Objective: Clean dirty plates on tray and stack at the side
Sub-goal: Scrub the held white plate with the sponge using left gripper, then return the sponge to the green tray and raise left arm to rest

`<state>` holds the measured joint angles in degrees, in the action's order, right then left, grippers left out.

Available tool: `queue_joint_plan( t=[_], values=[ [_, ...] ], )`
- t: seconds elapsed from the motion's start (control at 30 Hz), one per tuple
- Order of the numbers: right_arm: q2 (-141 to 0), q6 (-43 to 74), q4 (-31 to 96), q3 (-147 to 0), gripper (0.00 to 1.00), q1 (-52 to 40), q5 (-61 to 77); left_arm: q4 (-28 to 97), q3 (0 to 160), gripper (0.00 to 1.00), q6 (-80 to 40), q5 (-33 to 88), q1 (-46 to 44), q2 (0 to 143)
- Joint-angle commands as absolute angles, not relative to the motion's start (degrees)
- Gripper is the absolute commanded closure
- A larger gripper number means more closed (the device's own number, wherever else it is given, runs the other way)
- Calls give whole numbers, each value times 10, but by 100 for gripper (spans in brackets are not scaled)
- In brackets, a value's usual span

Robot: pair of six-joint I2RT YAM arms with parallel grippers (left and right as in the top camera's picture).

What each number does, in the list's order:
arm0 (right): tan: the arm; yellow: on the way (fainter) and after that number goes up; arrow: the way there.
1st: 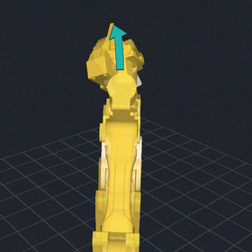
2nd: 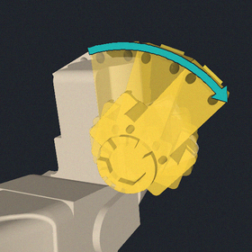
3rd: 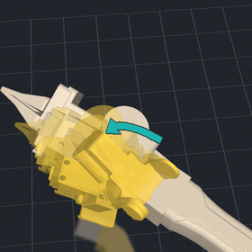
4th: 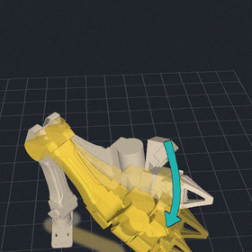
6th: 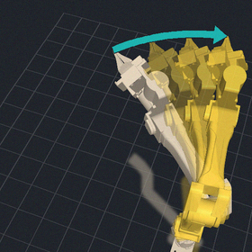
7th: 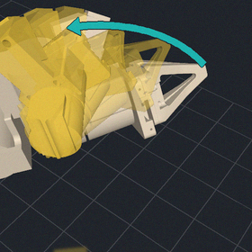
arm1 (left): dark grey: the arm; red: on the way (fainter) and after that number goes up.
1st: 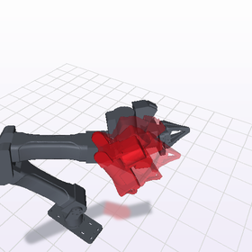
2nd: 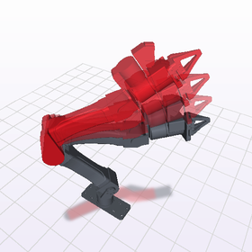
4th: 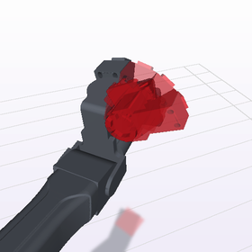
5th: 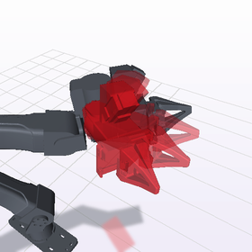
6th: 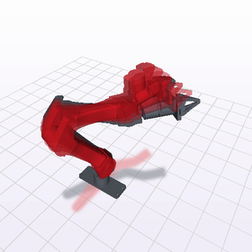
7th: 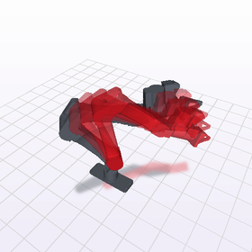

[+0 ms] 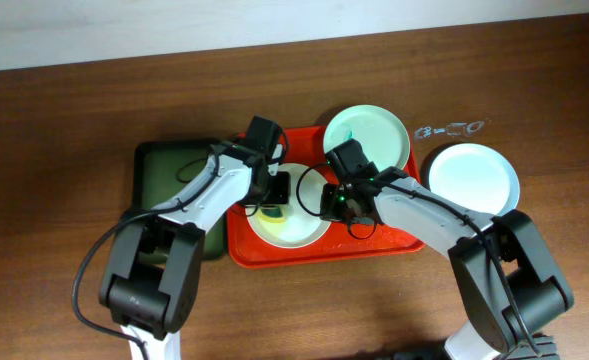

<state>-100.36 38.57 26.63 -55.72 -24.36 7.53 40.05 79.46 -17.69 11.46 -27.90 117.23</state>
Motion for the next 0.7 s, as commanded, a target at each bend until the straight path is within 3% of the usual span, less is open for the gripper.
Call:
queue_joint_plan(
  t=[0.0,0.13,0.4,0.53,0.67],
  values=[
    [-994,379,262,-567,96,-247,84,372,791,100,-184,279,-302,1205],
    [-994,379,262,-567,96,-247,85,394,834,100,-166,309,-291,1201],
    [-994,377,263,-567,96,-247,86,667,1034,100,-132,-19,-208,1158],
    [-994,377,264,-567,96,-247,86,723,1018,100,-132,-99,-177,1158],
    [-994,377,264,-567,96,-247,86,663,915,100,-132,-108,-132,1158]
  ],
)
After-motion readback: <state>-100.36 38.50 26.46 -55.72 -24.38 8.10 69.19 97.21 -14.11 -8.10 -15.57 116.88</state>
